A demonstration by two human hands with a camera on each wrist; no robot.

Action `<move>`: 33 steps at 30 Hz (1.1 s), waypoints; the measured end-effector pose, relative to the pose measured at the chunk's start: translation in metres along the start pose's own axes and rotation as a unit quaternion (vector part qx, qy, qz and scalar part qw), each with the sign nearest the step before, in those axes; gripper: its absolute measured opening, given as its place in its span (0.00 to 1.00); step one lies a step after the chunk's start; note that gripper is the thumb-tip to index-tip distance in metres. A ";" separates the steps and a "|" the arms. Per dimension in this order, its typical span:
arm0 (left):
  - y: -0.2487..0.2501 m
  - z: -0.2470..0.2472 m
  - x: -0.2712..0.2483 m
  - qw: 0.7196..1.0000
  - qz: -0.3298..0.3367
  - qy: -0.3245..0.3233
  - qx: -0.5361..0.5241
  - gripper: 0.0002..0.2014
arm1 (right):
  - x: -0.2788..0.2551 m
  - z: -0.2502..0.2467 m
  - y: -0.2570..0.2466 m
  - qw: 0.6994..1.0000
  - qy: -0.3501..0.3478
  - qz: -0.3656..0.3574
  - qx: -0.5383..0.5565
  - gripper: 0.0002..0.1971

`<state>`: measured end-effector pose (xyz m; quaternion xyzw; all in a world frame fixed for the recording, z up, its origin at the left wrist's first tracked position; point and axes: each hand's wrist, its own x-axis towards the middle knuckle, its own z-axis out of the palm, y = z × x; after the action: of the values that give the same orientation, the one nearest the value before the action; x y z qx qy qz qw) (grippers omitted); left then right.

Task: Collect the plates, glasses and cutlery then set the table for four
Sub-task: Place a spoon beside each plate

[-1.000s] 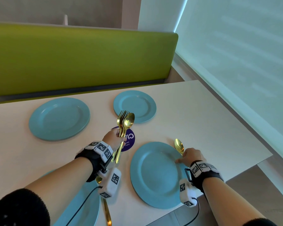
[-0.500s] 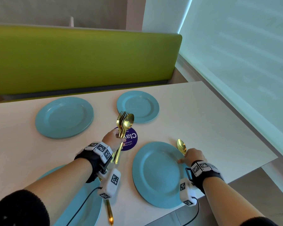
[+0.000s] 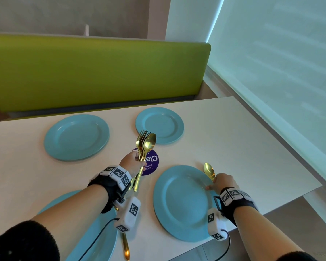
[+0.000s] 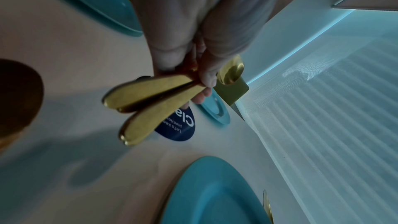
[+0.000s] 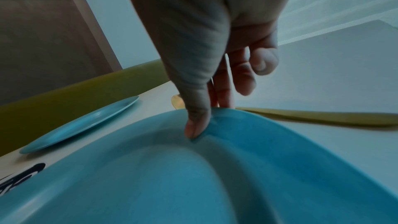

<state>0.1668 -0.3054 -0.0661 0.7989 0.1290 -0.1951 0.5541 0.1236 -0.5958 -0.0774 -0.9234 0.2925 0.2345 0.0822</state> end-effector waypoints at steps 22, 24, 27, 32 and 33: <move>0.006 -0.037 -0.021 0.989 -0.023 -0.133 0.062 0.03 | -0.103 -0.009 -0.153 0.954 0.035 -0.293 0.056 0.11; 0.004 -0.050 -0.023 0.987 -0.015 -0.146 0.060 0.04 | -0.117 -0.006 -0.173 0.941 0.035 -0.333 0.044 0.11; 0.000 -0.072 -0.026 0.988 -0.004 -0.144 0.050 0.06 | -0.135 -0.005 -0.193 0.924 0.049 -0.379 0.013 0.11; -0.011 -0.104 -0.026 0.988 0.010 -0.147 0.039 0.06 | -0.154 -0.003 -0.216 0.899 0.052 -0.433 -0.036 0.12; -0.013 -0.109 -0.026 0.988 0.011 -0.151 0.041 0.06 | -0.155 -0.001 -0.221 0.894 0.054 -0.441 -0.049 0.11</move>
<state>0.1568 -0.1987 -0.0314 0.7836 0.0271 -0.3129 0.5360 0.1400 -0.3382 0.0015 -0.9716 -0.1532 0.1381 0.1157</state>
